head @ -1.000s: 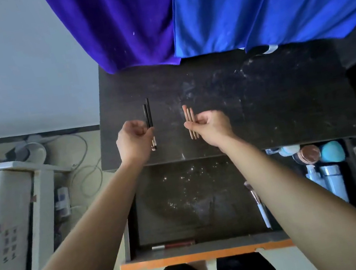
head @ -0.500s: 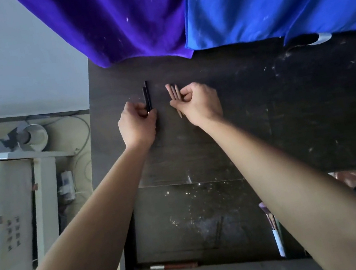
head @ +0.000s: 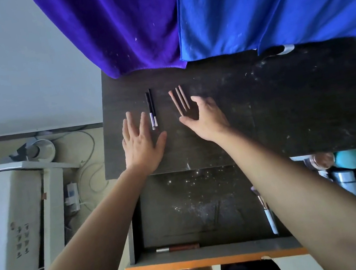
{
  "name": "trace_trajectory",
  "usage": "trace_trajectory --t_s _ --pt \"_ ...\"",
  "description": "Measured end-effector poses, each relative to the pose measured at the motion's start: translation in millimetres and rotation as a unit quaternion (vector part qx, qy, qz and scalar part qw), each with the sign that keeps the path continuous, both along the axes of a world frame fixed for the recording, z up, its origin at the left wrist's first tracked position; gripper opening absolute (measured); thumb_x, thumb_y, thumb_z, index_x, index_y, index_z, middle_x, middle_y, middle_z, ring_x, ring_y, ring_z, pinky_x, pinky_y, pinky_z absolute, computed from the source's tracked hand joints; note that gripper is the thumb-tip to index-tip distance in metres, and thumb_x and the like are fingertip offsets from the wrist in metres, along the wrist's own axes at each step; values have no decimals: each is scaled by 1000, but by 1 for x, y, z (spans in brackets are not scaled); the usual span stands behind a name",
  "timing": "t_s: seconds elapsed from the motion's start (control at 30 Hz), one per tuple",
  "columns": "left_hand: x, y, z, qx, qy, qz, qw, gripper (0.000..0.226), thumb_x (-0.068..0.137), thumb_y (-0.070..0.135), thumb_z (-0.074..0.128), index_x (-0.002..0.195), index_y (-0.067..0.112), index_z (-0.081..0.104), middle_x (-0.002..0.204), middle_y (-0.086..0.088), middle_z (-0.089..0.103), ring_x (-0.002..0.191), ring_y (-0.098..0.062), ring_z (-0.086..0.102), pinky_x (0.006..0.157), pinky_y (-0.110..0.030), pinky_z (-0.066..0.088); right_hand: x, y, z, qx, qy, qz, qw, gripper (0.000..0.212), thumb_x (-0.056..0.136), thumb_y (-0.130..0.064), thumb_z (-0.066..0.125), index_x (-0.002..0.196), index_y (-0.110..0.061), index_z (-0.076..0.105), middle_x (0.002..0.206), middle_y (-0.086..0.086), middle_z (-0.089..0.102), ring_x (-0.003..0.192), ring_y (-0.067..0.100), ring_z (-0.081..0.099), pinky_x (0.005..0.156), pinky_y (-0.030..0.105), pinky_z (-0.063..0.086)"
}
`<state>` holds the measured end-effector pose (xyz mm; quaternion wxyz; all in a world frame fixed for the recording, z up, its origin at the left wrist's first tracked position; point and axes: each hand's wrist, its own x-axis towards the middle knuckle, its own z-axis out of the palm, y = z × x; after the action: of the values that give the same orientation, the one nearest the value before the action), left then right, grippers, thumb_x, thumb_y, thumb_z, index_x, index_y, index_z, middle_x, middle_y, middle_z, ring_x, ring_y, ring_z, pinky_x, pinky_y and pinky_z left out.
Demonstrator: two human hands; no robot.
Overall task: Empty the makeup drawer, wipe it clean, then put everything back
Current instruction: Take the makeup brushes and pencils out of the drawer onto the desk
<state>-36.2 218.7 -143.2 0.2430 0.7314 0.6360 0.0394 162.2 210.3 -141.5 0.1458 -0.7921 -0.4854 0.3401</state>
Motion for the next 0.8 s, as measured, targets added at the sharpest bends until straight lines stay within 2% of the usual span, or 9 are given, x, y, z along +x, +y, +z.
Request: trace_trajectory --t_s 0.1,0.27,0.33,0.43,0.53,0.6,0.7,0.8 --pt "-24 -47 6 -2 28 -49 998 84 92 59 48 155 25 5 162 -12 -12 150 -30 -7 116 -52 16 -3 -48 11 4 -34 22 999 70 88 -53 62 146 -26 35 143 3 40 130 23 46 97 39 44" --pt "-60 -131 -2 -34 24 -93 995 89 86 59 58 154 23 13 162 -8 -4 148 -33 6 117 -49 22 -18 -145 2 21 -54 21 998 60 90 -51 60 142 -27 40 134 1 46 123 22 53 90 38 50" --pt "-70 -161 -13 -49 39 -121 991 93 83 62 59 154 22 15 161 -7 -2 147 -30 8 116 -47 24 -23 -182 -9 -4 -51 24 998 59 90 -50 60 141 -28 41 134 1 46 122 22 53 91 38 50" --pt "-80 -194 -36 -105 86 -177 975 88 81 62 62 151 25 24 156 -8 17 141 -27 22 113 -43 31 -24 -231 -30 -81 -53 15 995 61 90 -52 58 143 -29 39 140 3 44 129 25 47 104 44 42" --pt "-81 -212 -57 -157 154 -227 949 83 77 62 66 145 29 32 138 -4 39 128 -24 40 104 -40 39 -19 -271 -48 -145 -42 -13 988 63 90 -49 61 144 -22 41 148 7 37 140 26 35 107 39 39" --pt "-76 -220 -67 -165 187 -252 935 80 77 68 63 142 28 37 131 -3 44 122 -24 45 100 -40 42 -14 -290 -57 -162 -34 -28 986 62 91 -45 63 143 -19 43 153 6 31 135 23 41 105 40 43" --pt "-66 -226 -79 -172 188 -236 938 75 75 71 62 133 27 45 128 -2 45 120 -24 46 95 -40 46 -7 -312 -71 -177 -30 -44 983 60 91 -43 62 142 -20 42 148 4 36 131 24 45 103 40 44" --pt "-56 -225 -91 -160 185 -246 938 60 78 61 66 124 26 50 121 -1 47 117 -23 46 87 -40 50 -1 -325 -85 -195 -26 -67 978 59 91 -44 61 143 -23 42 144 4 39 130 25 45 101 42 44"
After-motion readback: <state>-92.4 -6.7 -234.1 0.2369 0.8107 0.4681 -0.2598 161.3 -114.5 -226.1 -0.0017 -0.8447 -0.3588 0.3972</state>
